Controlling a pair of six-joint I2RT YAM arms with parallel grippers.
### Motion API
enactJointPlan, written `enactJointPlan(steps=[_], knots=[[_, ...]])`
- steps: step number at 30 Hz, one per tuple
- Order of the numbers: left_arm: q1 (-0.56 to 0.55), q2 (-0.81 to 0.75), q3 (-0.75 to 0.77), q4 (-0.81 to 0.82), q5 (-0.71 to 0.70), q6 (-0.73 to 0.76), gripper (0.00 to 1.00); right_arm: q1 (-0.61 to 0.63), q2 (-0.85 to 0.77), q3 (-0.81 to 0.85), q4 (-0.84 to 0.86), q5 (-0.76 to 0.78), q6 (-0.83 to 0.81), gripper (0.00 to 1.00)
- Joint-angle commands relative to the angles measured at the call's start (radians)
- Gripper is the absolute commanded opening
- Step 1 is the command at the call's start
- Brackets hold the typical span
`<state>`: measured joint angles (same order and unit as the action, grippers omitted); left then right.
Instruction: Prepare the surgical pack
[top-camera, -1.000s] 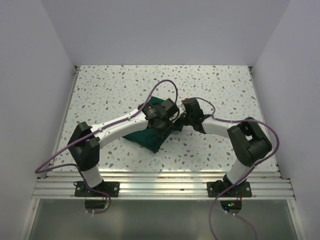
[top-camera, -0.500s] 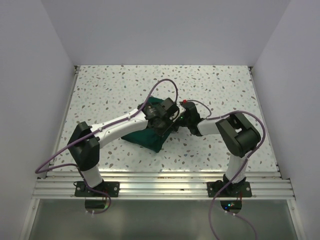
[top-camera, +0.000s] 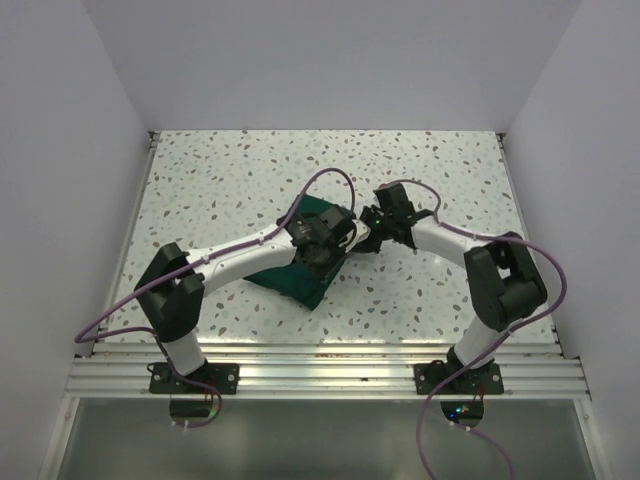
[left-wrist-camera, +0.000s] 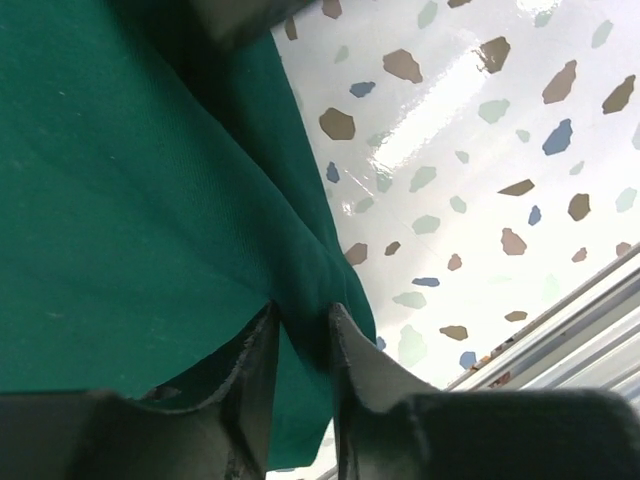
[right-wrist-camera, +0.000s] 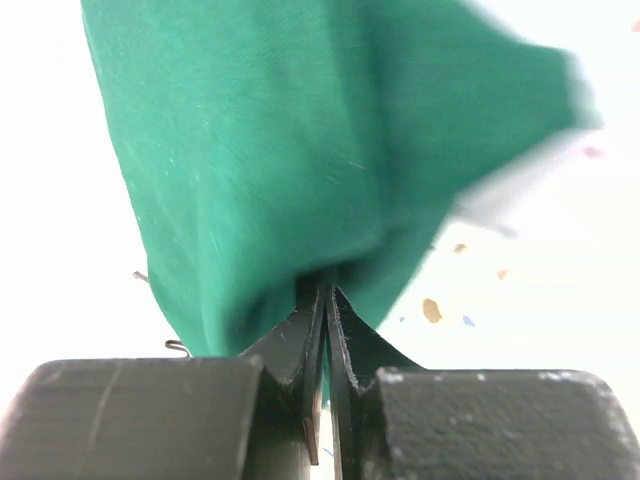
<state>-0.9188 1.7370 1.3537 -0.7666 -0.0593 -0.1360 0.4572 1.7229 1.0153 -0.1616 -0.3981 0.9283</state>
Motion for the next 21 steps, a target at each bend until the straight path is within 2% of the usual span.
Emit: enactJointPlan(steps=[1,2,3,5,10,11,12,14,15,21], knots=[[-0.009,-0.039,-0.011,0.021,0.055,-0.008,0.31,-0.054,-0.085,0.006,-0.156,-0.024,-0.097,0.08],[-0.009,-0.043,-0.01,0.02,0.055,-0.008,0.34,-0.066,-0.11,0.0,-0.176,-0.037,-0.112,0.08],[-0.009,-0.045,-0.008,0.02,0.081,-0.008,0.43,-0.087,-0.12,0.002,-0.191,-0.059,-0.124,0.08],[-0.009,-0.059,-0.002,0.018,0.093,-0.013,0.52,-0.11,-0.144,0.017,-0.234,-0.065,-0.167,0.1],[-0.002,-0.102,0.035,0.009,0.108,-0.046,0.54,-0.129,-0.148,0.087,-0.239,-0.108,-0.227,0.2],[0.004,-0.109,0.048,0.015,0.114,-0.051,0.54,-0.13,-0.14,0.098,-0.233,-0.119,-0.23,0.25],[0.024,-0.12,0.053,0.024,0.134,-0.054,0.54,-0.133,-0.117,0.107,-0.224,-0.14,-0.227,0.36],[0.055,-0.116,0.076,0.029,0.144,-0.066,0.57,-0.135,-0.085,0.137,-0.214,-0.191,-0.209,0.48],[0.084,-0.097,0.085,0.02,0.139,-0.071,0.57,-0.135,-0.071,0.146,-0.217,-0.196,-0.2,0.59],[0.107,-0.047,0.102,0.01,0.076,-0.089,0.67,-0.135,0.013,0.143,-0.102,-0.231,-0.03,0.78]])
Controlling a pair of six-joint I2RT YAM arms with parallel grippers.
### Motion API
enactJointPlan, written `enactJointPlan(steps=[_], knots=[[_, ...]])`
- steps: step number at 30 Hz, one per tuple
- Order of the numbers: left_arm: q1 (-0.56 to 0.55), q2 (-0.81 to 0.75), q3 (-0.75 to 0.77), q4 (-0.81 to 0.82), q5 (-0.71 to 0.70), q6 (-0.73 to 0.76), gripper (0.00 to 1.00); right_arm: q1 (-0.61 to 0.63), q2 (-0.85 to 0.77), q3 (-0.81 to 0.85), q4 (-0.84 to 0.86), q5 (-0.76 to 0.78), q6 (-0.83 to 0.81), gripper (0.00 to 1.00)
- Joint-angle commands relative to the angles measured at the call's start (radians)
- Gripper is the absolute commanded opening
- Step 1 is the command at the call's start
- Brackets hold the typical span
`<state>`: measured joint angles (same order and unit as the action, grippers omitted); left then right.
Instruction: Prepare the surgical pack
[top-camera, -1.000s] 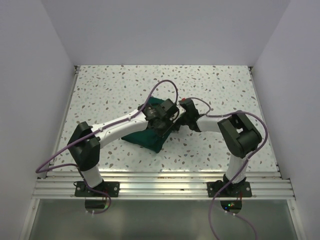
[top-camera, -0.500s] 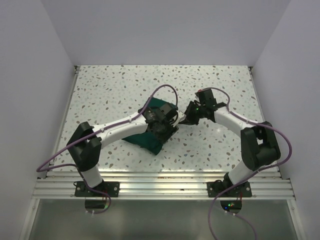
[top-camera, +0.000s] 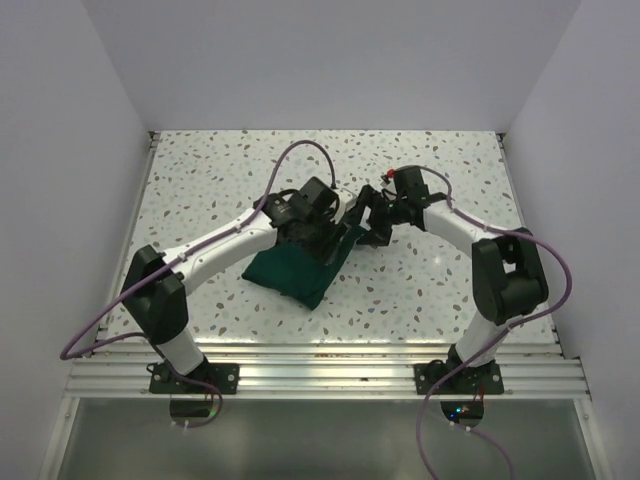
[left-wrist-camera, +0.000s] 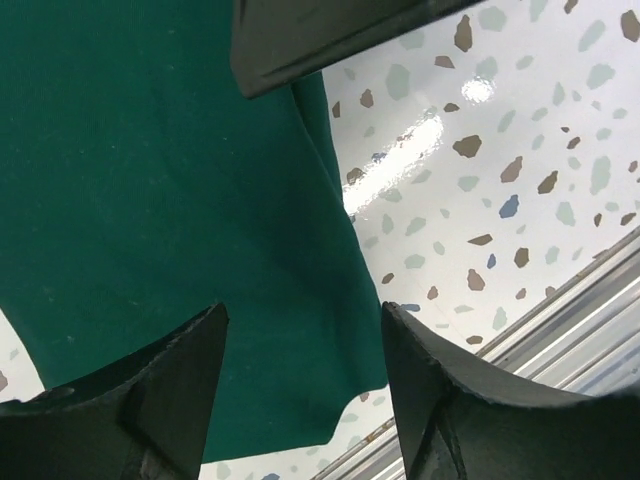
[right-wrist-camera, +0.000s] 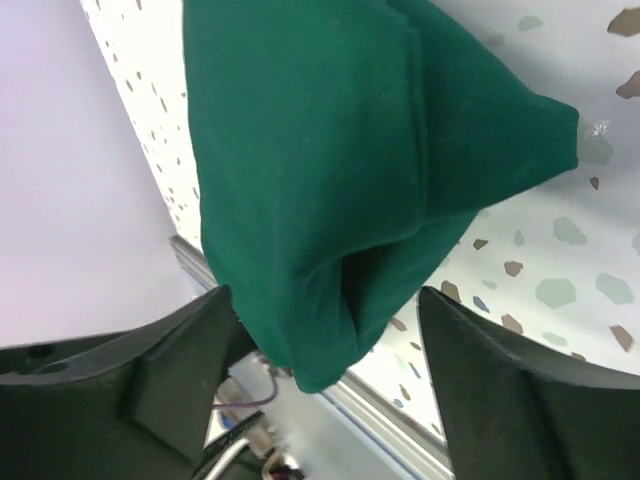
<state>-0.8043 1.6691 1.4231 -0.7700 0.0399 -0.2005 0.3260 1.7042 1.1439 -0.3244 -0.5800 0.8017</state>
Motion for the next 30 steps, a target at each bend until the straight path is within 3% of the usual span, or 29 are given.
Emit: enactJointPlan(steps=[1,12,17,24,27,30], knots=[[-0.01,0.03,0.033,0.014,-0.032,-0.033,0.67,-0.004,0.049,0.017,0.073,-0.046,0.112,0.82],[-0.13,0.124,0.059,-0.025,-0.267,-0.096,0.68,-0.002,0.107,0.034,0.149,-0.03,0.231,0.82],[-0.154,0.162,0.056,-0.052,-0.357,-0.109,0.62,0.001,0.133,0.045,0.16,-0.026,0.243,0.78],[-0.176,0.149,0.001,-0.051,-0.362,-0.125,0.52,-0.004,0.16,0.08,0.154,-0.012,0.238,0.65],[-0.177,0.133,-0.038,-0.043,-0.344,-0.134,0.44,-0.004,0.169,0.106,0.118,-0.009,0.209,0.48],[-0.177,0.118,-0.076,-0.04,-0.333,-0.135,0.37,-0.008,0.169,0.129,0.096,0.0,0.177,0.42]])
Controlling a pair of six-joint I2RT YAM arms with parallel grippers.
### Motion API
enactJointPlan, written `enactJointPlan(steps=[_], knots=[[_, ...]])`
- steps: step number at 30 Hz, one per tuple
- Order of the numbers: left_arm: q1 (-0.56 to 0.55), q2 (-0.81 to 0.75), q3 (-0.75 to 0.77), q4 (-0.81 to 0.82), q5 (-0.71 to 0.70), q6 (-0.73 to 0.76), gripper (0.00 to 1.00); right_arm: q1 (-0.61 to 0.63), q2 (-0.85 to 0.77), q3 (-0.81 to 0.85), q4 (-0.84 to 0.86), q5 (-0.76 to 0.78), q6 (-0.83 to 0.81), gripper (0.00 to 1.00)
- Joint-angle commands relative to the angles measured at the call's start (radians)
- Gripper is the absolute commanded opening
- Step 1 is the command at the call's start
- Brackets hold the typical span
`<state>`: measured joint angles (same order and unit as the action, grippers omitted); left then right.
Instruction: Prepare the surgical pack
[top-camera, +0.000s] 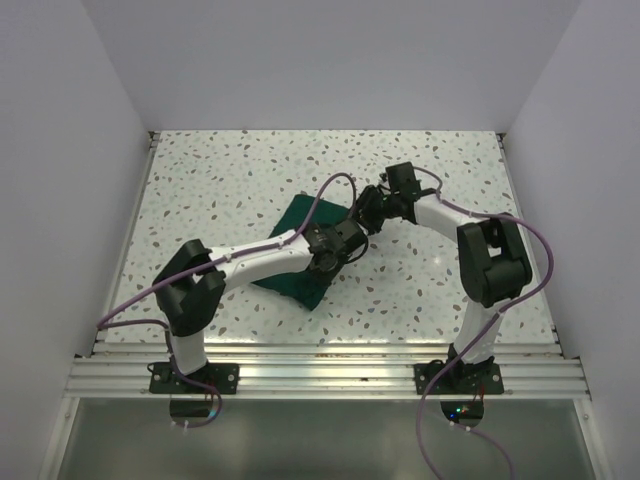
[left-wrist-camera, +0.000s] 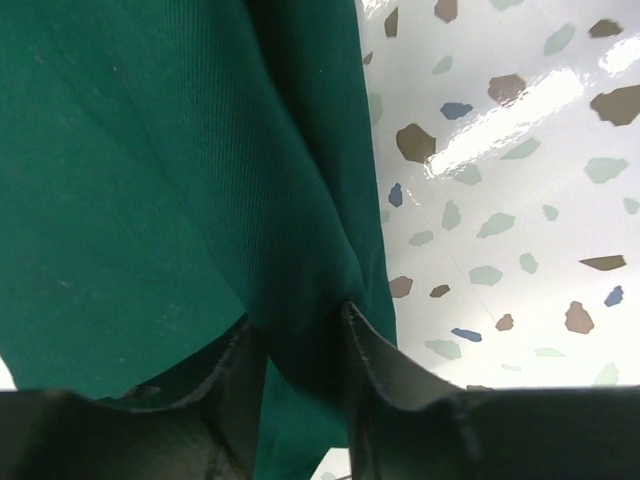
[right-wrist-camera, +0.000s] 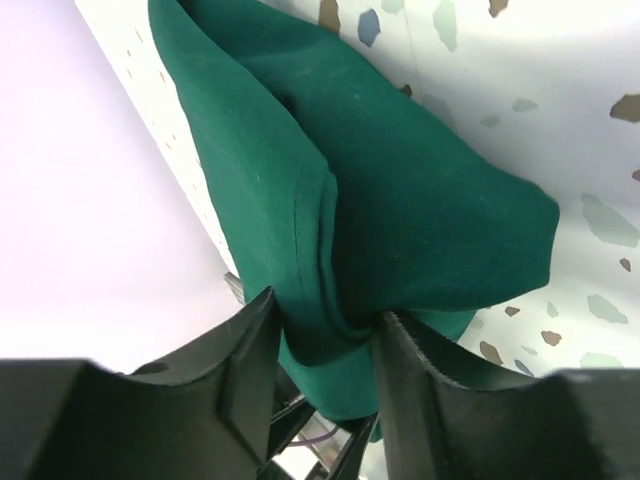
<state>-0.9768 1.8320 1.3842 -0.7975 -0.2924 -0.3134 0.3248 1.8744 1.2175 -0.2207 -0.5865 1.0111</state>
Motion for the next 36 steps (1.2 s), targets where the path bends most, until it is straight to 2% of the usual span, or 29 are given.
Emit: enactJointPlan(steps=[1,4,8,9,12,14,15,17,18,21,24,29,34,36], knots=[[-0.005,-0.048,-0.054,-0.012,0.005,-0.023,0.34,-0.013,0.0,0.057,-0.008,0.004,-0.037,0.37],[-0.007,-0.05,-0.074,-0.016,0.012,-0.021,0.25,-0.03,0.005,0.065,-0.008,-0.004,-0.048,0.31],[-0.007,-0.057,-0.097,-0.002,0.025,-0.018,0.11,-0.046,0.026,0.059,-0.016,-0.013,-0.078,0.12],[-0.007,-0.057,-0.105,0.0,0.029,-0.018,0.06,-0.047,0.031,0.051,-0.016,-0.016,-0.097,0.1],[-0.007,-0.063,-0.114,0.006,0.055,-0.018,0.01,-0.05,0.038,0.036,-0.009,-0.035,-0.121,0.08],[-0.007,-0.082,-0.111,0.007,0.07,-0.018,0.06,-0.05,0.037,0.034,-0.008,-0.052,-0.138,0.09],[-0.007,-0.088,-0.103,0.009,0.075,-0.018,0.19,-0.05,0.038,0.04,-0.011,-0.062,-0.143,0.11],[-0.007,-0.109,-0.082,-0.005,0.085,-0.023,0.36,-0.05,0.034,0.06,-0.063,-0.079,-0.173,0.18],[-0.007,-0.118,-0.073,-0.008,0.093,-0.024,0.51,-0.049,0.025,0.066,-0.083,-0.081,-0.199,0.37],[-0.005,-0.166,-0.03,-0.02,0.136,-0.029,0.62,-0.049,-0.007,0.071,-0.155,-0.096,-0.241,0.56],[0.01,-0.191,0.012,-0.028,0.179,-0.035,0.64,-0.049,-0.072,0.04,-0.195,-0.107,-0.261,0.65],[0.046,-0.18,0.007,-0.003,0.22,-0.044,0.61,-0.047,-0.168,-0.08,-0.18,-0.124,-0.232,0.67],[0.046,-0.154,-0.034,0.02,0.222,-0.038,0.56,-0.038,-0.245,-0.191,-0.123,-0.116,-0.192,0.61],[0.046,-0.152,-0.063,0.024,0.214,-0.042,0.54,-0.024,-0.259,-0.228,-0.08,-0.125,-0.163,0.54]])
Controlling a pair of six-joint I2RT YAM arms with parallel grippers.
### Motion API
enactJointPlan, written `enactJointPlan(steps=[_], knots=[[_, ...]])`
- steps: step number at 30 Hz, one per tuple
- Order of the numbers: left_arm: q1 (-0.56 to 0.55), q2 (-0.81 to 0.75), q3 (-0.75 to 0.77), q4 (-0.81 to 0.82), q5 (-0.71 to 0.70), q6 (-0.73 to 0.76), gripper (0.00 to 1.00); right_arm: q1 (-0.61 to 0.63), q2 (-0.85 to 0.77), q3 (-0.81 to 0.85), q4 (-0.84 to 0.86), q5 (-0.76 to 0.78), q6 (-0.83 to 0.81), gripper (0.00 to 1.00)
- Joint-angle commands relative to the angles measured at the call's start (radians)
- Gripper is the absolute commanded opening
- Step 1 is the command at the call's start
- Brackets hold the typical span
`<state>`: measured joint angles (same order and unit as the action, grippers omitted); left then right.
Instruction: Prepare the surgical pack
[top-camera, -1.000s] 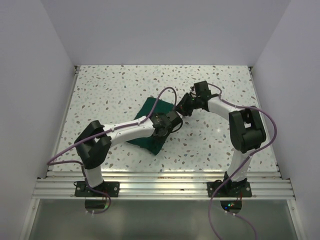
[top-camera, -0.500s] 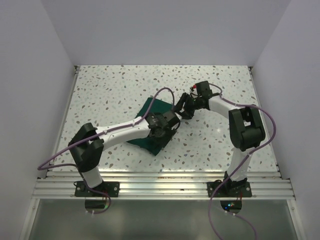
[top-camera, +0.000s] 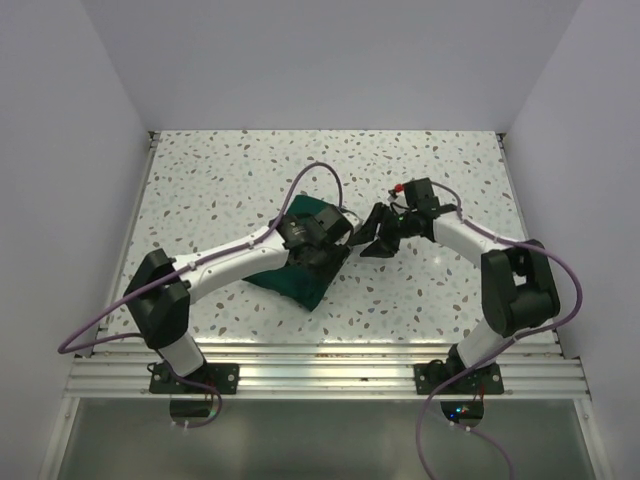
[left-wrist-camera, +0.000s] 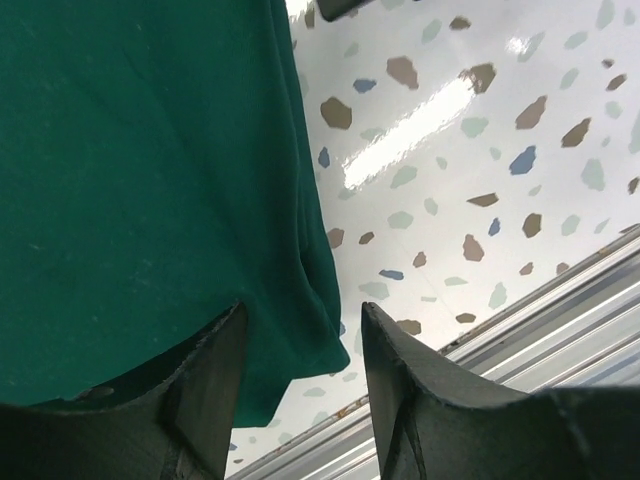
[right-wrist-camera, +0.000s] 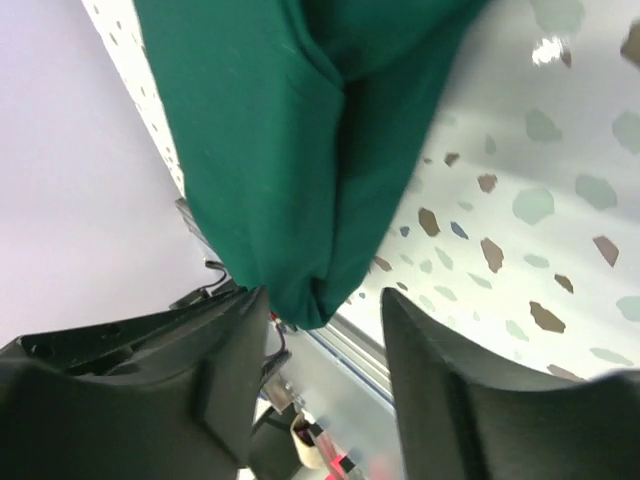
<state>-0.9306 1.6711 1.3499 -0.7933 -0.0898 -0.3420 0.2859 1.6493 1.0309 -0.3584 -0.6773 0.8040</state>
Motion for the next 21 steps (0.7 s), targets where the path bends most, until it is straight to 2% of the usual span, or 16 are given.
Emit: enactJointPlan(steps=[1,6,12,16,19,21], knots=[[-0.001,0.007,-0.041,0.031,0.012,-0.014,0.53,0.021,-0.034,-0.051,0.073,-0.036,0.052,0.51],[-0.001,0.022,-0.077,0.055,0.007,-0.006,0.5,0.091,-0.005,-0.058,0.145,-0.031,0.09,0.25],[-0.001,0.075,-0.061,0.065,-0.016,0.005,0.43,0.14,0.046,-0.086,0.294,-0.021,0.169,0.04],[-0.001,0.093,-0.044,0.063,-0.031,0.006,0.3,0.154,0.056,-0.089,0.3,0.007,0.181,0.0],[-0.001,0.101,-0.028,0.054,-0.034,0.008,0.12,0.154,0.05,-0.1,0.296,0.01,0.176,0.0],[-0.001,0.102,-0.023,0.049,-0.039,0.009,0.06,0.154,0.041,-0.107,0.285,0.021,0.17,0.0]])
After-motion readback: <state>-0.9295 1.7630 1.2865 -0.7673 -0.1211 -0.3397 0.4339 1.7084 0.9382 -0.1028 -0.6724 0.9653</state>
